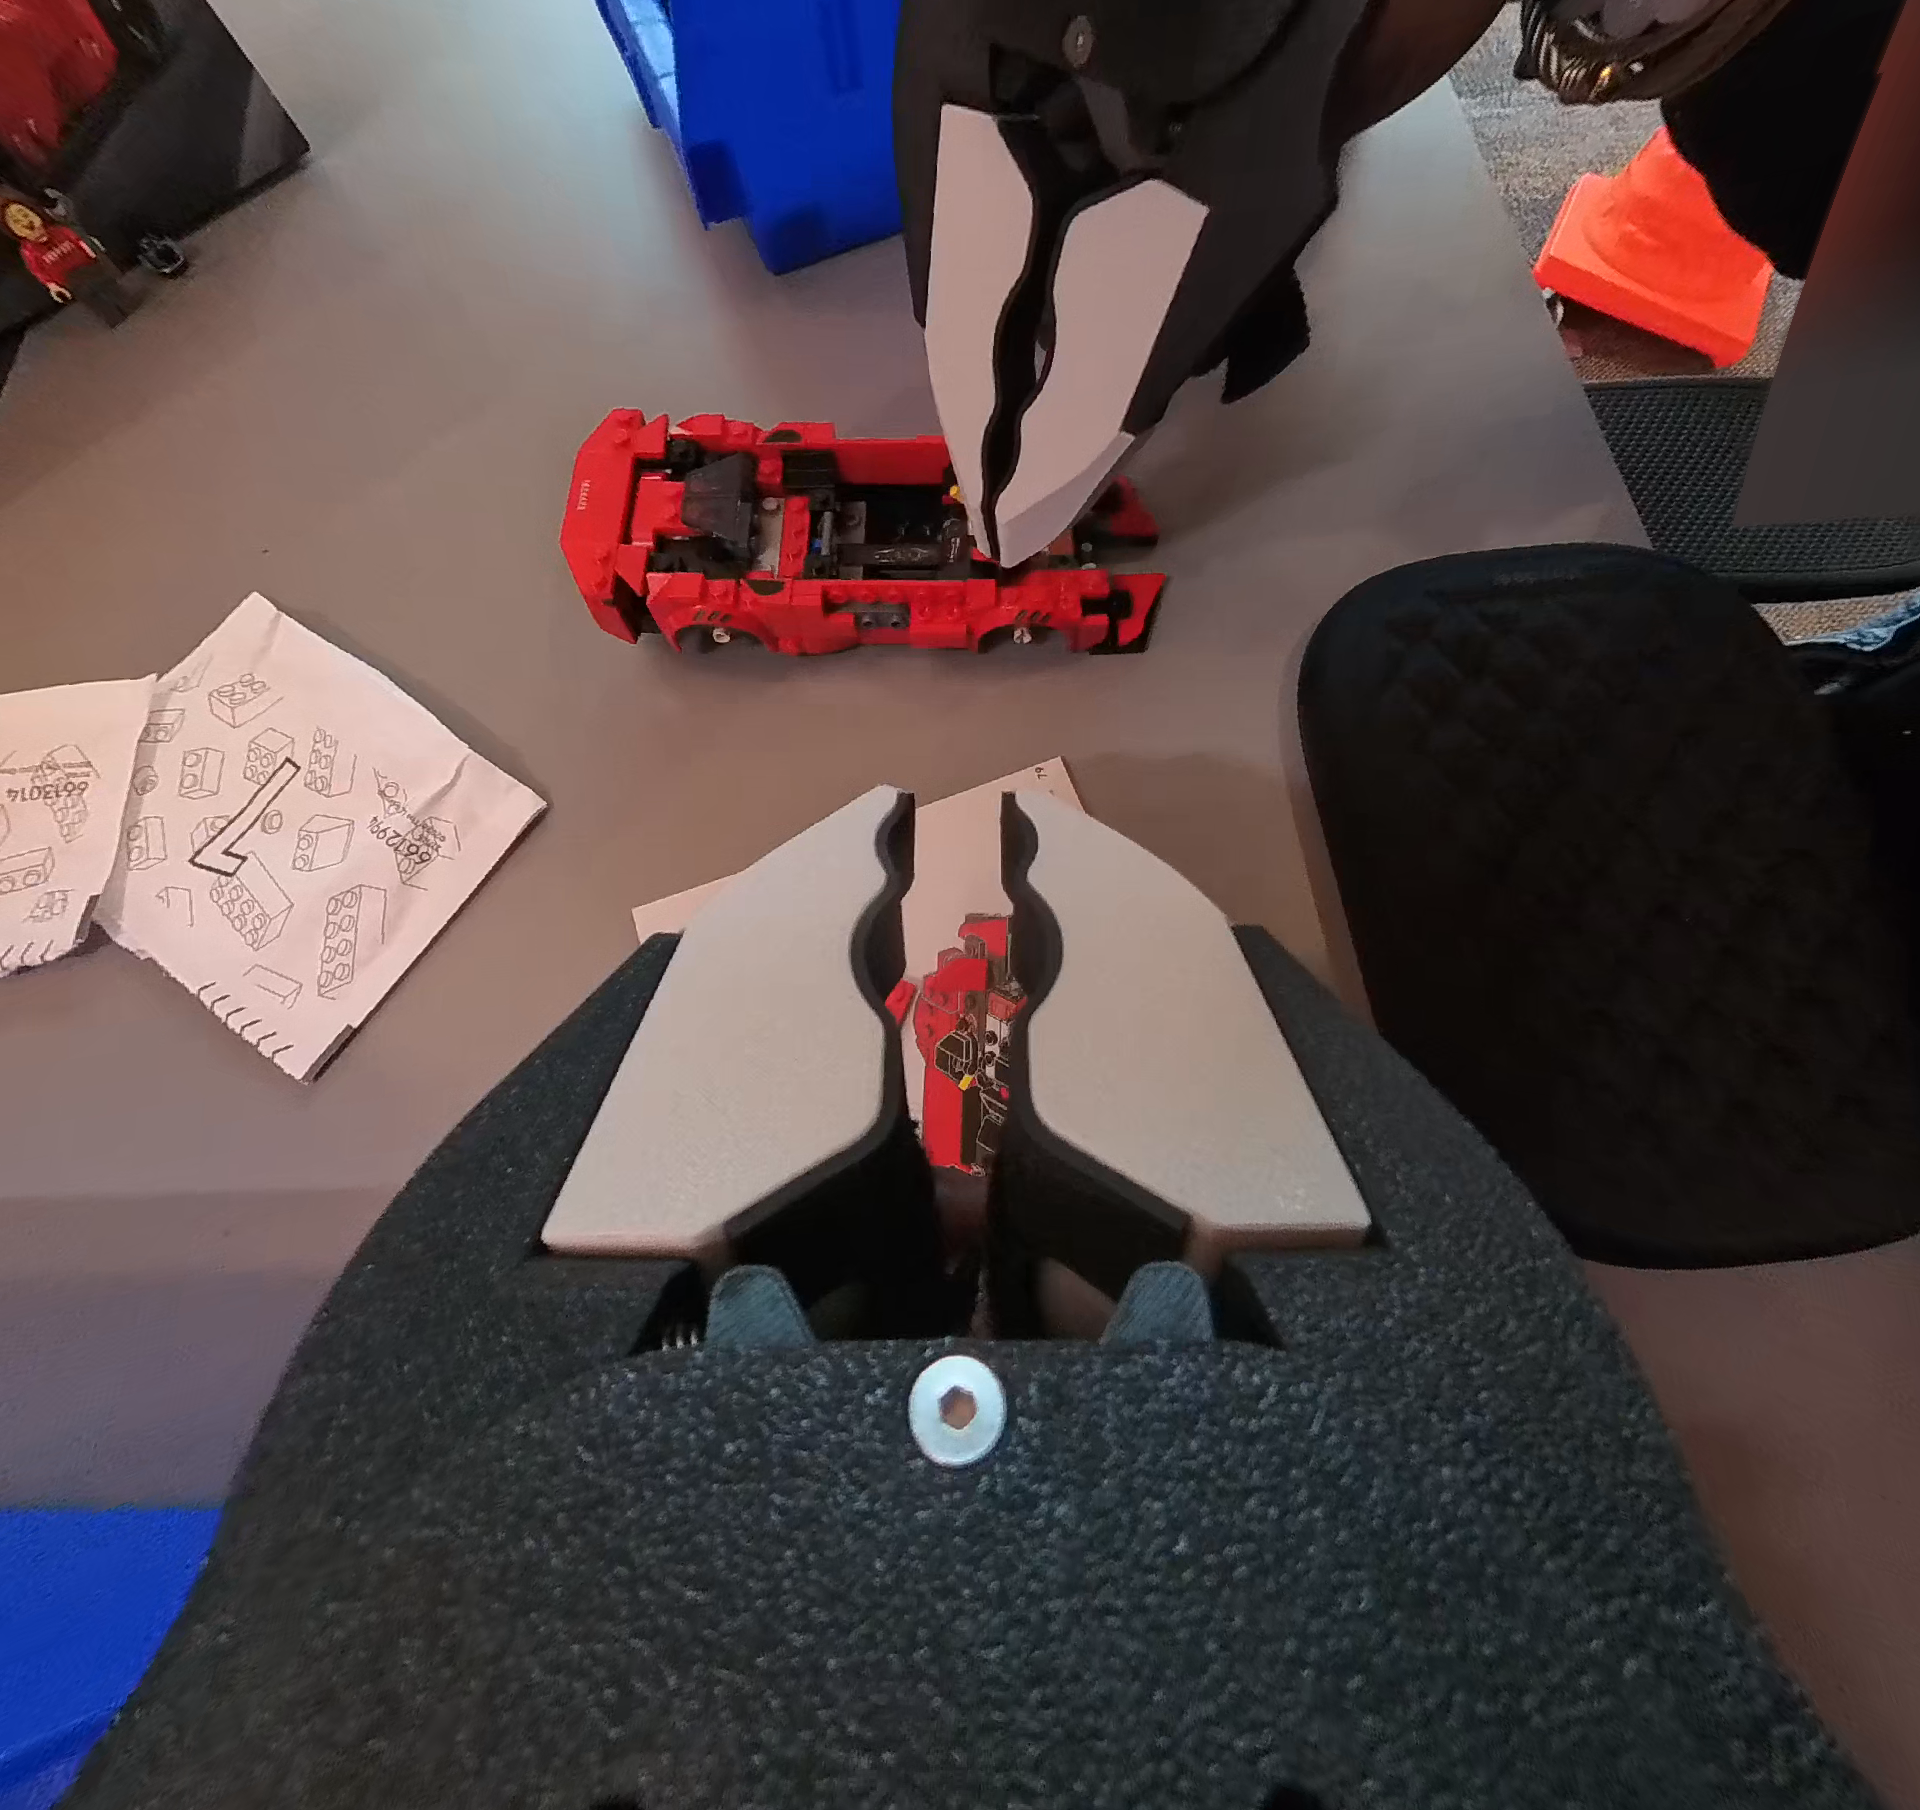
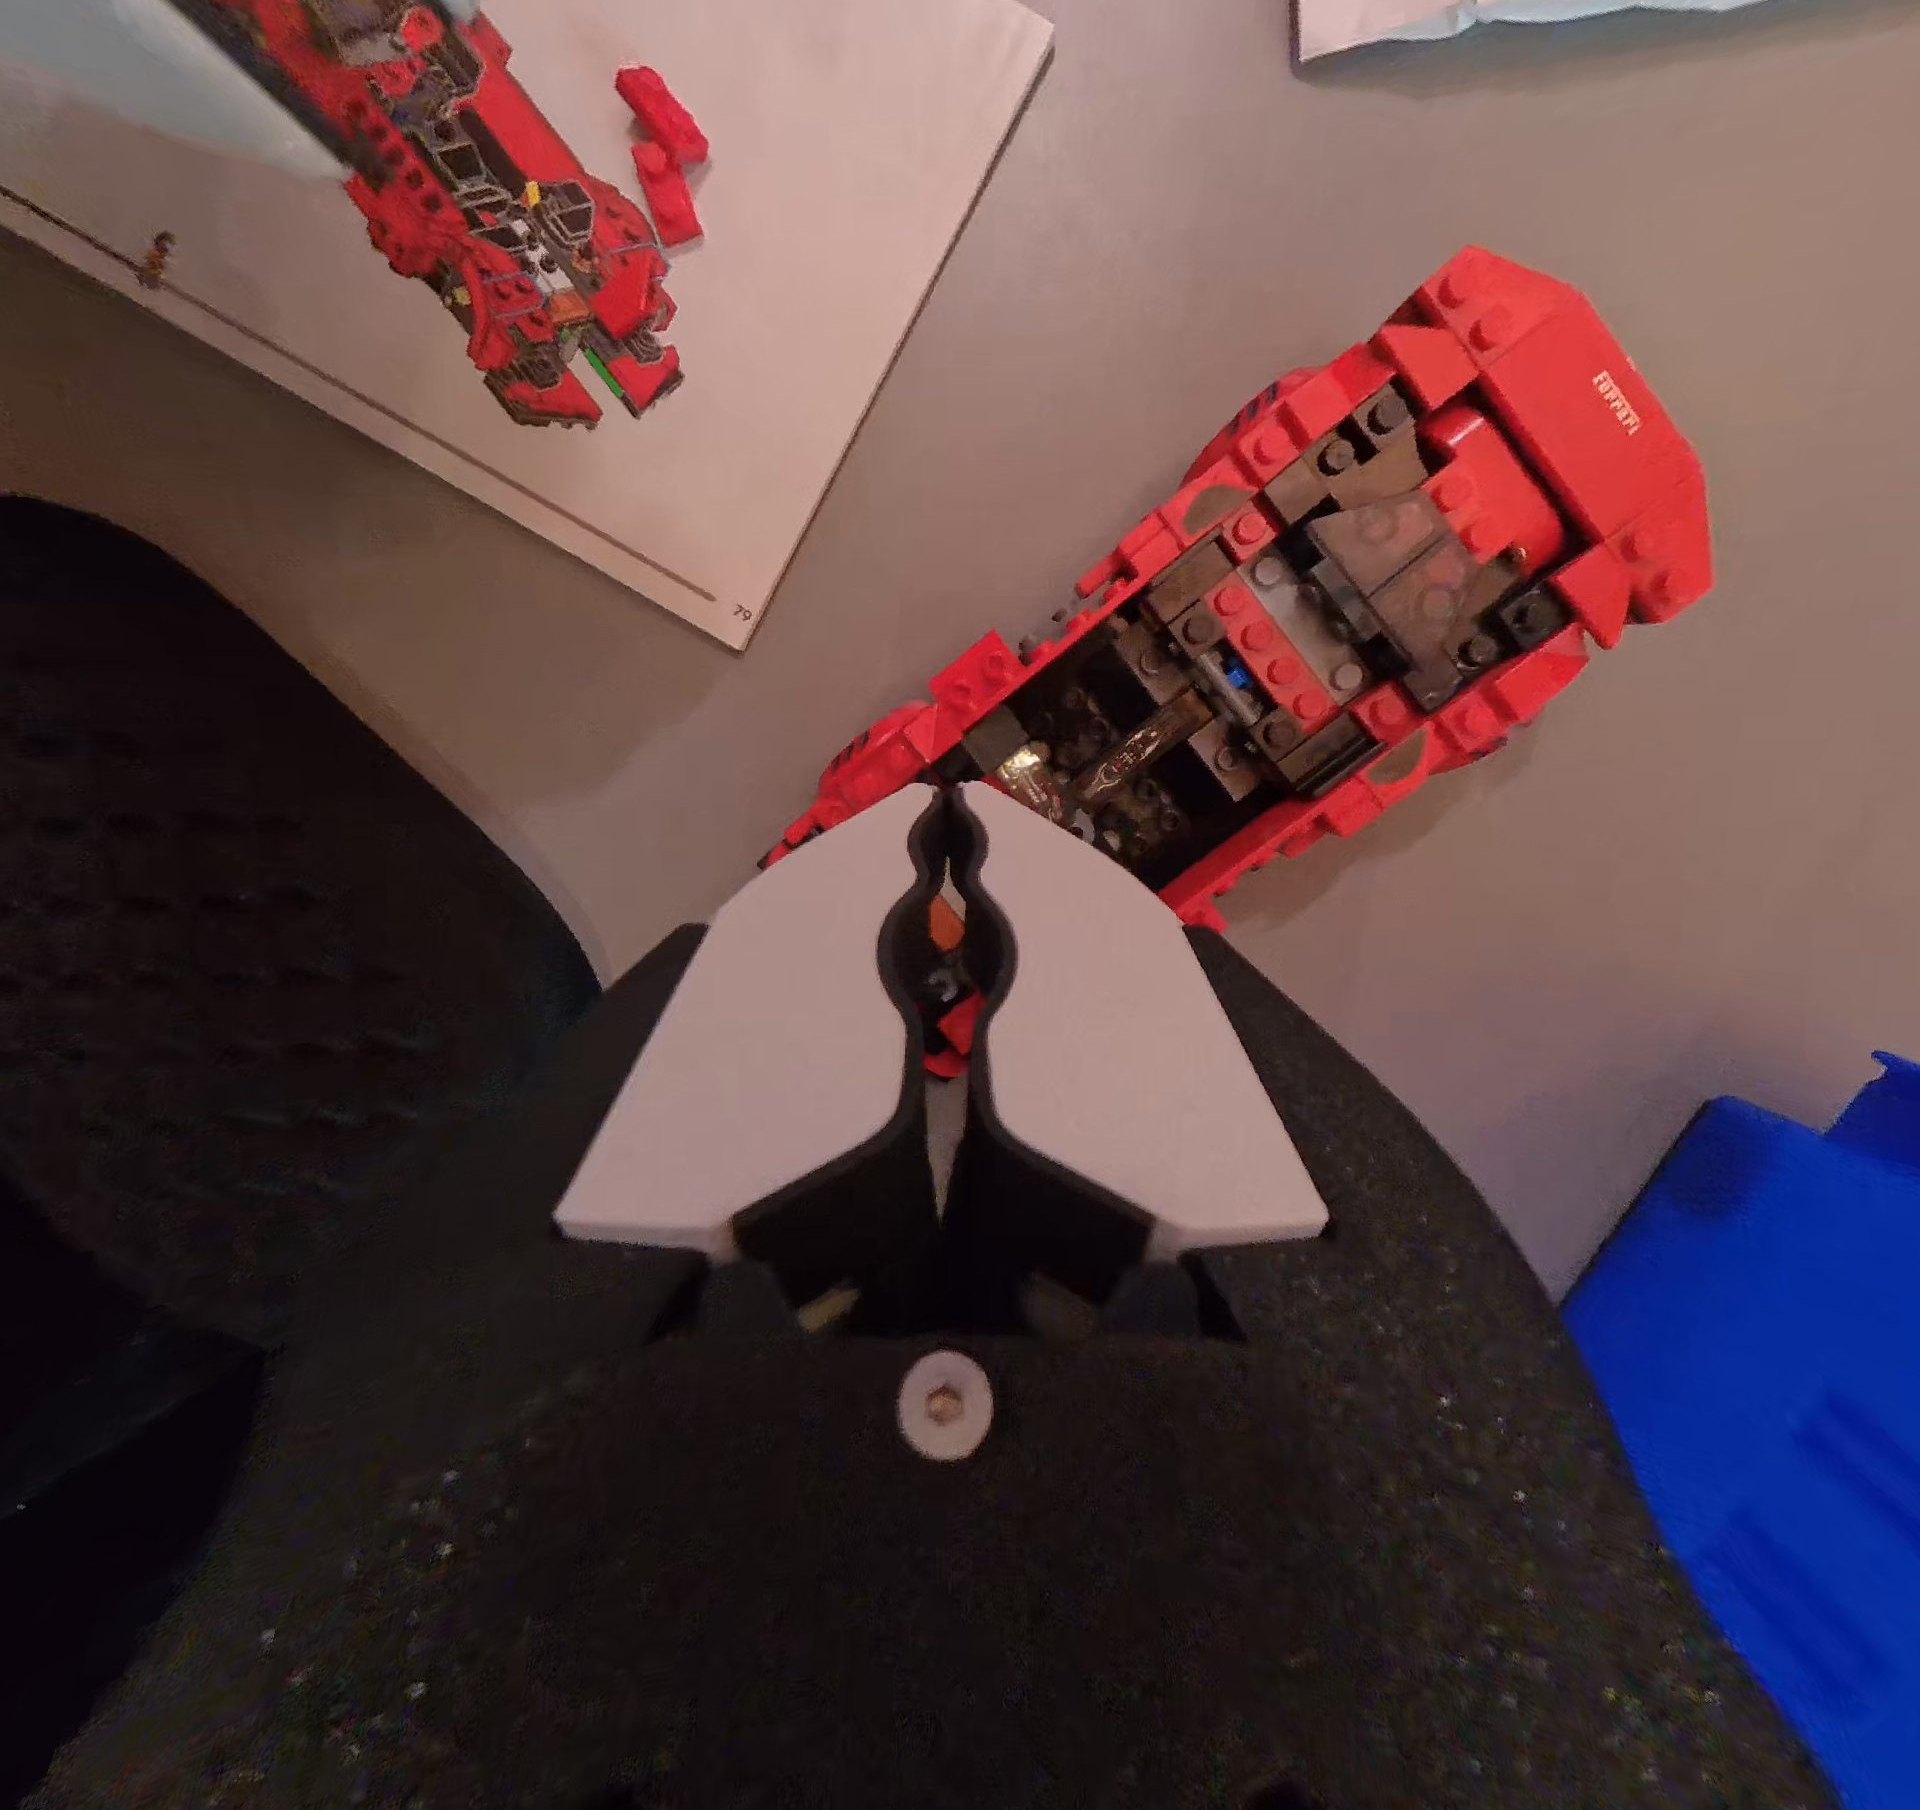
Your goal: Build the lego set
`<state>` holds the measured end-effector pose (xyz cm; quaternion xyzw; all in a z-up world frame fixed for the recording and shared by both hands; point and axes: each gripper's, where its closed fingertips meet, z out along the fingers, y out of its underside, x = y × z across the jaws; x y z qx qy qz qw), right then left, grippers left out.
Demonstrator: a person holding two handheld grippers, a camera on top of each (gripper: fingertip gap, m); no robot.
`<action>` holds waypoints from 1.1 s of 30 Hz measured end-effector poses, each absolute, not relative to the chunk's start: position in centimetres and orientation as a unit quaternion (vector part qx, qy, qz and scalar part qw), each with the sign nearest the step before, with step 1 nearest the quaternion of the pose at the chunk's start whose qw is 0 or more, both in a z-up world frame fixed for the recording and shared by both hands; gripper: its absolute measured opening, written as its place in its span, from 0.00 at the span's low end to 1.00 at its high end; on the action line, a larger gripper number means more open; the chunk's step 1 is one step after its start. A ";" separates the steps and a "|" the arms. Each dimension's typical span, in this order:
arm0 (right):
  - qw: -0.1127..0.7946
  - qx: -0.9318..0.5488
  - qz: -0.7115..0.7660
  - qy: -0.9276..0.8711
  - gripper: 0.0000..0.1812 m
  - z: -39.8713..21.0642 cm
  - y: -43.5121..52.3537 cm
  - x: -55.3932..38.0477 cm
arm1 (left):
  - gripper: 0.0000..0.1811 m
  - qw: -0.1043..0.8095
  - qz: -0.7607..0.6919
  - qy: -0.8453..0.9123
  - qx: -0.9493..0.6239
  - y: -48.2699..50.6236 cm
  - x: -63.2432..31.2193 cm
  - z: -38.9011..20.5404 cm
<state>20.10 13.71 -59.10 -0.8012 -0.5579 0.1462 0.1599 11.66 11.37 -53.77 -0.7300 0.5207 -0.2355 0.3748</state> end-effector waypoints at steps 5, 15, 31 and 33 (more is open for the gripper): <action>0.153 -0.808 0.139 -0.551 0.00 -59.1 13.7 20.1 | 0.08 0.375 -0.239 0.520 -0.729 11.3 11.6 -54.0; 0.163 -0.801 0.089 -0.569 0.00 -59.1 13.7 20.1 | 0.08 0.378 -0.241 0.519 -0.727 11.4 11.6 -53.8; 0.189 -0.798 0.128 -0.558 0.00 -58.2 14.5 20.9 | 0.08 0.386 -0.229 0.524 -0.724 11.2 11.5 -53.3; 0.182 -0.797 0.138 -0.560 0.00 -58.2 13.9 21.1 | 0.08 0.385 -0.230 0.524 -0.724 11.2 11.5 -53.4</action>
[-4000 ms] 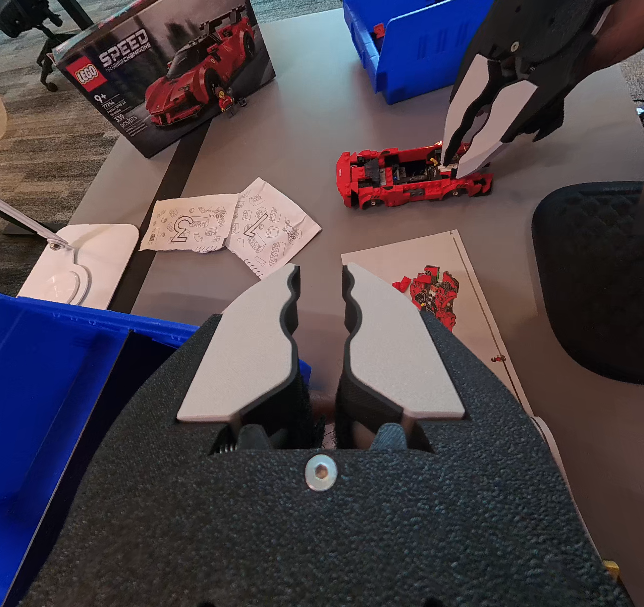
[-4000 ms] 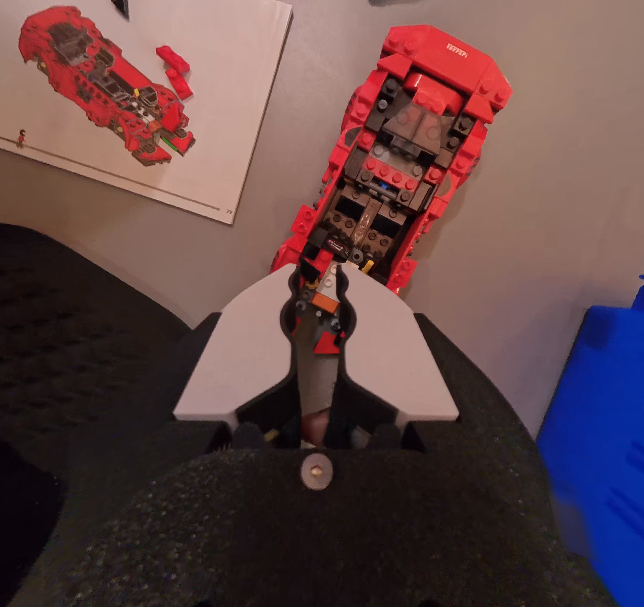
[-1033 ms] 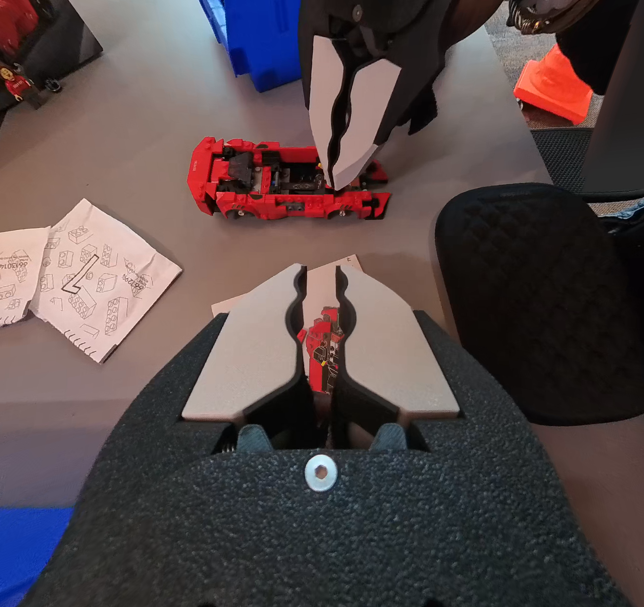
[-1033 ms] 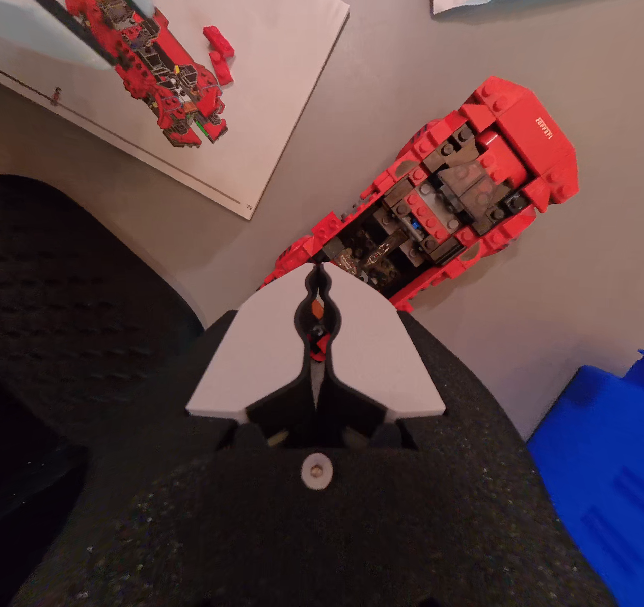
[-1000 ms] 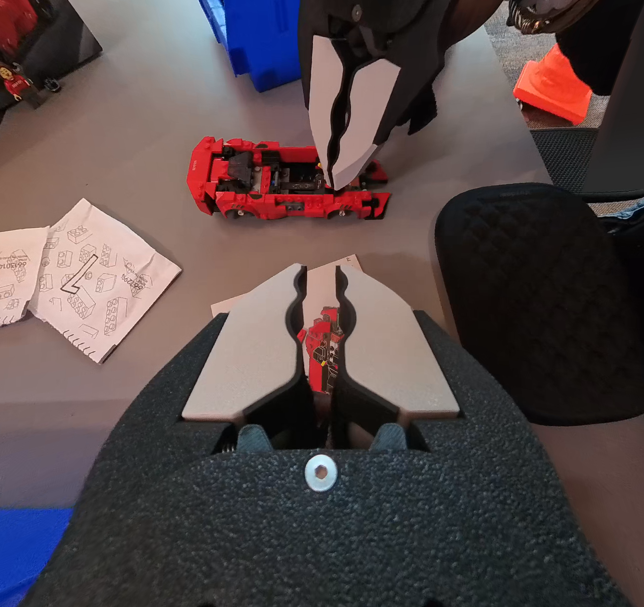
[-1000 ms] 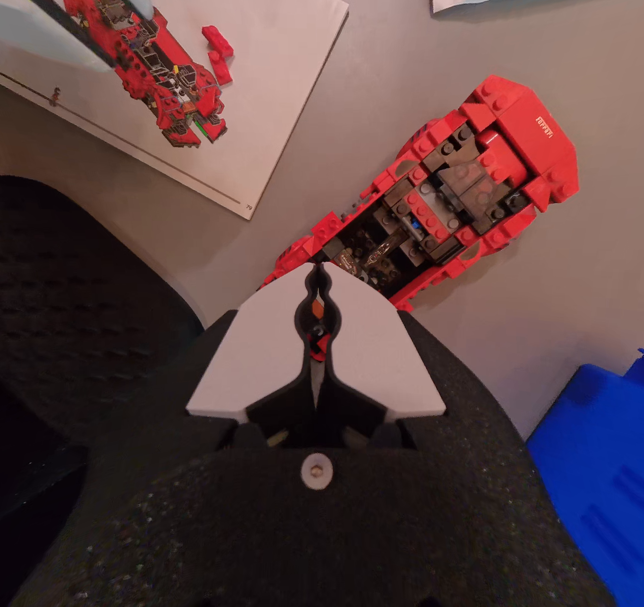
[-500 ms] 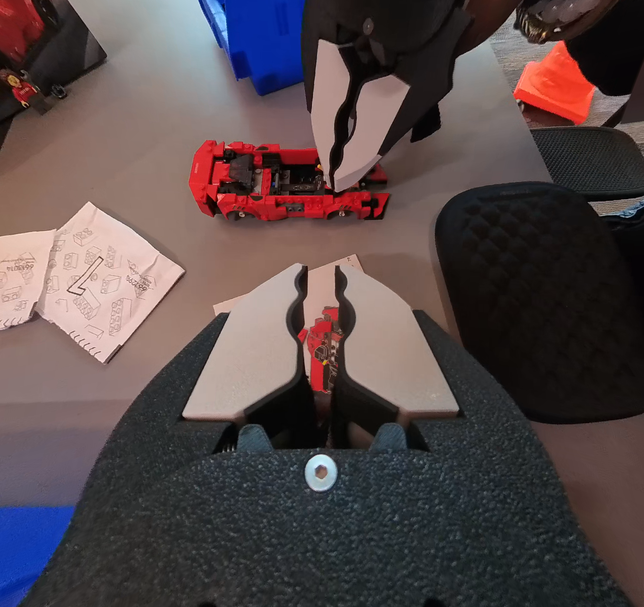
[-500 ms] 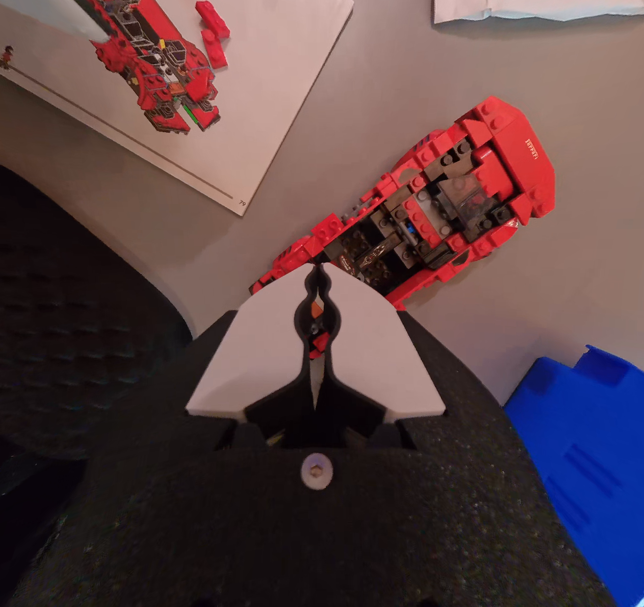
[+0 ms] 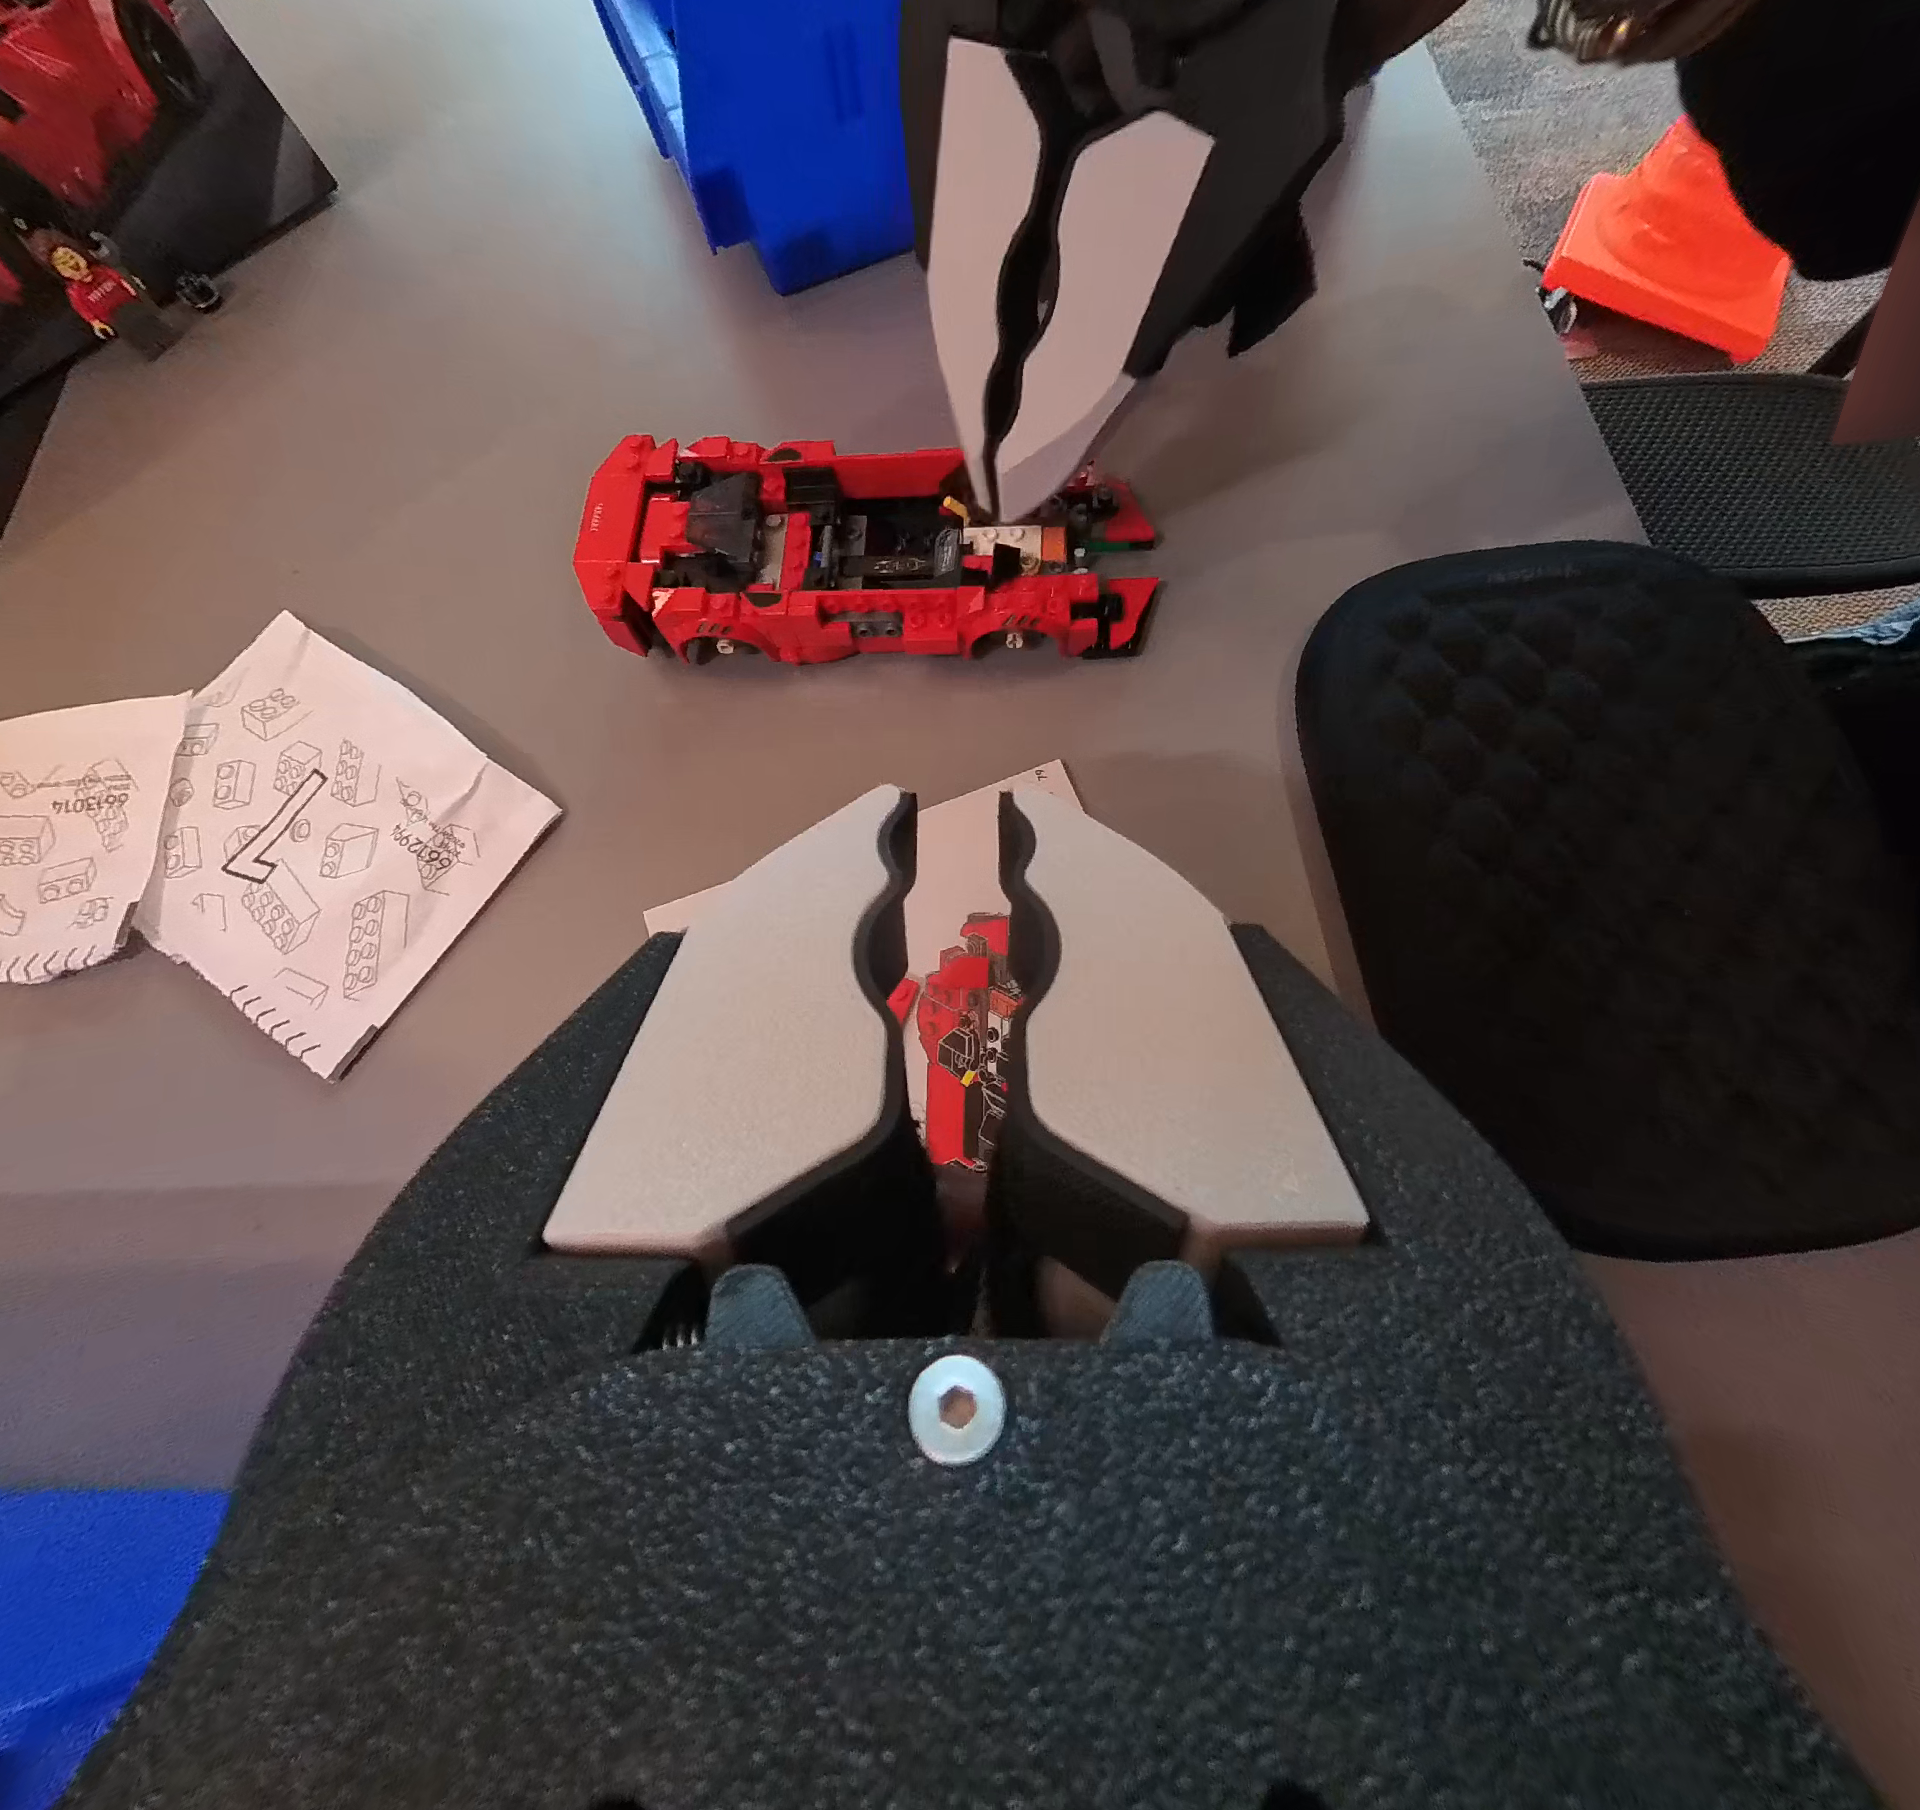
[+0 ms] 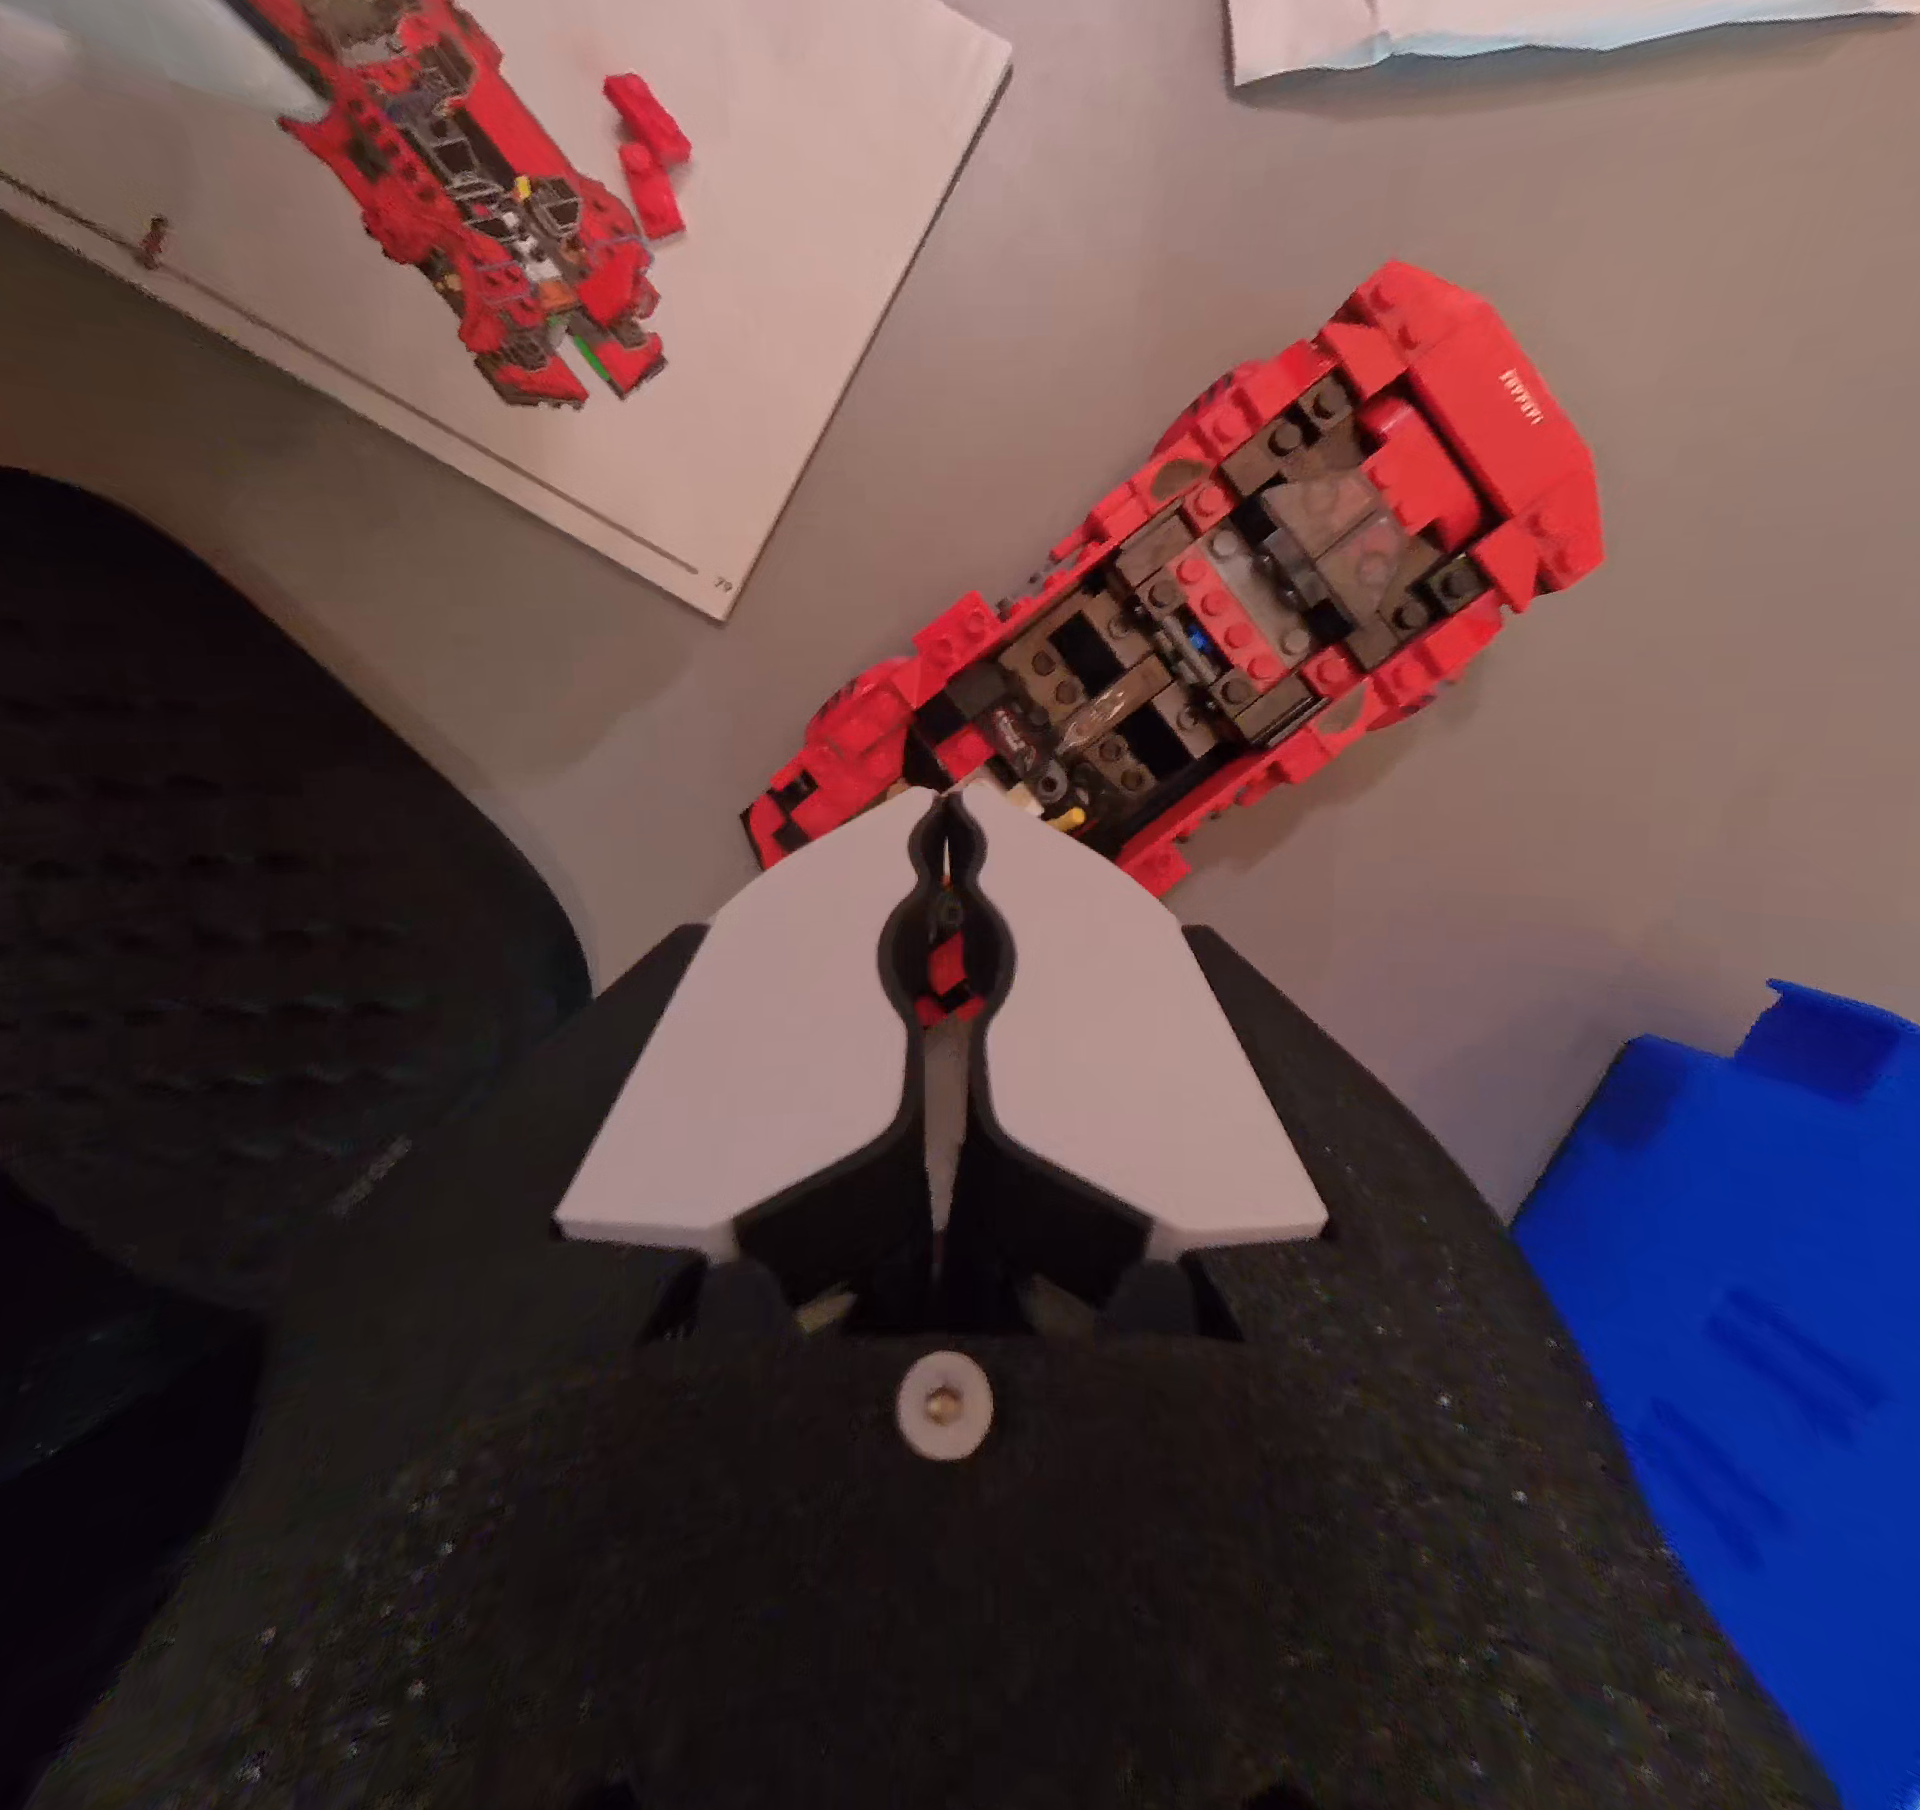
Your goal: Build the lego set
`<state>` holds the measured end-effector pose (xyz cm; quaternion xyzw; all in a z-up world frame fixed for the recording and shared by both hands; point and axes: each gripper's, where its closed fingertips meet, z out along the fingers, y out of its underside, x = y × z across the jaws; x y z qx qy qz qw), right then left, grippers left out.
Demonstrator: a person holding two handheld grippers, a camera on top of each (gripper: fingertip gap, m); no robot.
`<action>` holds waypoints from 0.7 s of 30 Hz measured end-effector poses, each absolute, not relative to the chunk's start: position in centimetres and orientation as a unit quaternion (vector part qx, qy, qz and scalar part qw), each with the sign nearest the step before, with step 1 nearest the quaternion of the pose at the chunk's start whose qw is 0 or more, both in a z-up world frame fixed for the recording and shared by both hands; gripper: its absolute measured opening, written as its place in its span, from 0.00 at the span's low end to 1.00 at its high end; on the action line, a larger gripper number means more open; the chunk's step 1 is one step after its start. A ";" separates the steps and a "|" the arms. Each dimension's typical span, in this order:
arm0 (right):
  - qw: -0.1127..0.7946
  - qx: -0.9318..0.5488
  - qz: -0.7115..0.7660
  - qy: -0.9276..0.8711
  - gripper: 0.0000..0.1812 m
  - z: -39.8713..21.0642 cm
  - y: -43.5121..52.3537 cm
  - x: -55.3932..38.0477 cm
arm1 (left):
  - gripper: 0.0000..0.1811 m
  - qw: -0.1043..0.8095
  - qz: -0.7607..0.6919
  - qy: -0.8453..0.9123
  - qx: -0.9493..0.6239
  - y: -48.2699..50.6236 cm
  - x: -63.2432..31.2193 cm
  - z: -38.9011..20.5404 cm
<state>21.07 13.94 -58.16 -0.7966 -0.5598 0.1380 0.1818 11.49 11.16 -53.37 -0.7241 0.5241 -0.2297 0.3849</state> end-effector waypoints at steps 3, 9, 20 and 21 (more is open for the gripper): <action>0.175 -0.790 0.129 -0.573 0.00 -58.7 13.6 21.6 | 0.08 0.384 -0.231 0.523 -0.725 11.2 11.5 -53.5; 0.176 -0.791 0.153 -0.566 0.09 -59.1 13.3 21.3 | 0.08 0.381 -0.232 0.524 -0.725 11.2 11.5 -53.7; 0.175 -0.793 0.182 -0.555 0.08 -59.4 13.7 20.7 | 0.08 0.379 -0.234 0.524 -0.726 11.2 11.5 -53.9; 0.172 -0.793 0.185 -0.554 0.08 -59.4 13.7 20.7 | 0.08 0.379 -0.235 0.524 -0.726 11.2 11.5 -53.9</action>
